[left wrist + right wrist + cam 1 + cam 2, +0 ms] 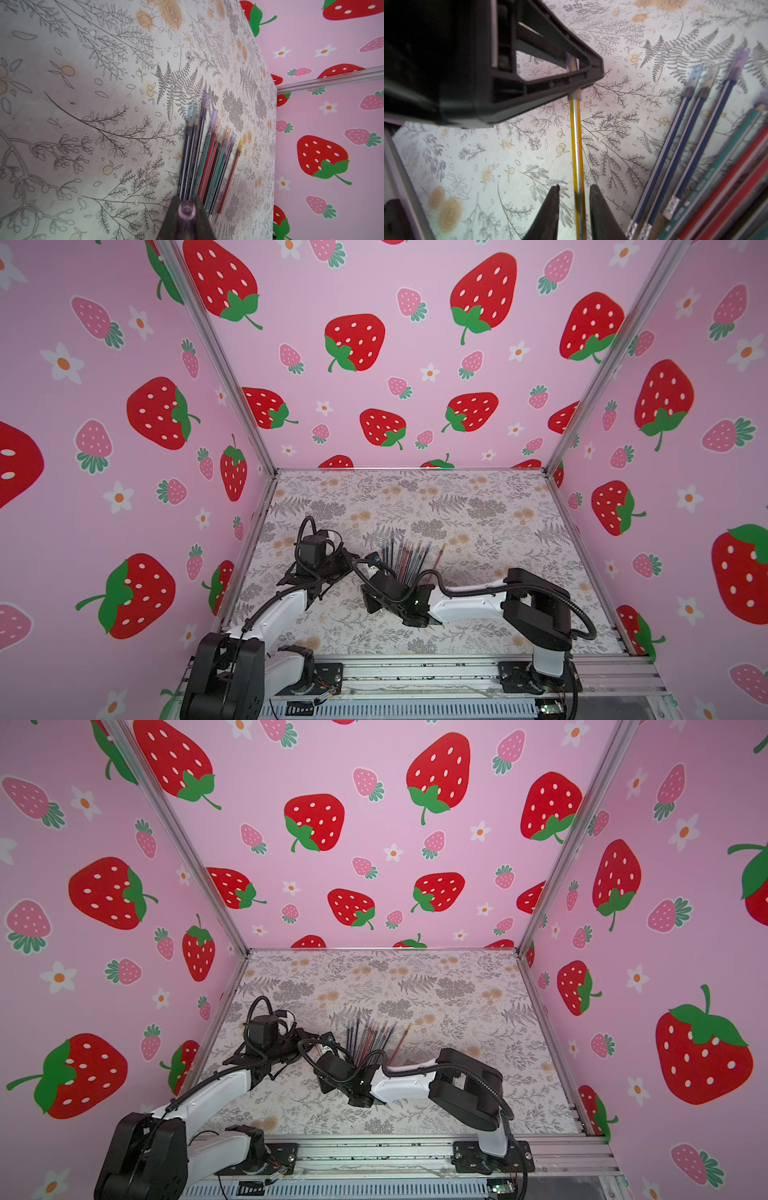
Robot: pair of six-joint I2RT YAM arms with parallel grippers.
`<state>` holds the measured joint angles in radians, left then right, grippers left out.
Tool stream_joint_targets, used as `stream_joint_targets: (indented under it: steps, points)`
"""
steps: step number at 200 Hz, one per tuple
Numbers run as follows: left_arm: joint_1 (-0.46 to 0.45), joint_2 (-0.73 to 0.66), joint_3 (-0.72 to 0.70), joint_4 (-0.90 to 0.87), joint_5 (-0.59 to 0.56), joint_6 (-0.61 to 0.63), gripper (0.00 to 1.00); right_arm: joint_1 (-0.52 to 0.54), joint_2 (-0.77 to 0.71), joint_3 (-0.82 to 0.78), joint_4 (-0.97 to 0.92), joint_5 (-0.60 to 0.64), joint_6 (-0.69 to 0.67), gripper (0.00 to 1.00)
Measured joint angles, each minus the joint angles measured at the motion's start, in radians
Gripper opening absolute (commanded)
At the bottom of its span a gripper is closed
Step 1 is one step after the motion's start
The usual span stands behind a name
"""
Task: Remove the protective cover of the pencils
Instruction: Remove the protective sleeve from the pencil.
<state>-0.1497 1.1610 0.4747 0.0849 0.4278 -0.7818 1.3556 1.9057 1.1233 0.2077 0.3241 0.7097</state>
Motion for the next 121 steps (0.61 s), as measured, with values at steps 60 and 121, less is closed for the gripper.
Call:
stream_joint_targets:
  steps: [60, 121]
  points:
    - [-0.002, -0.044, 0.000, -0.031, 0.000, 0.015, 0.07, 0.002, 0.044, 0.022, -0.005, -0.011, -0.005, 0.10]
    - [-0.002, -0.048, 0.010, -0.058, -0.003, 0.051, 0.00, 0.004, 0.044, 0.022, 0.000, -0.028, -0.011, 0.00]
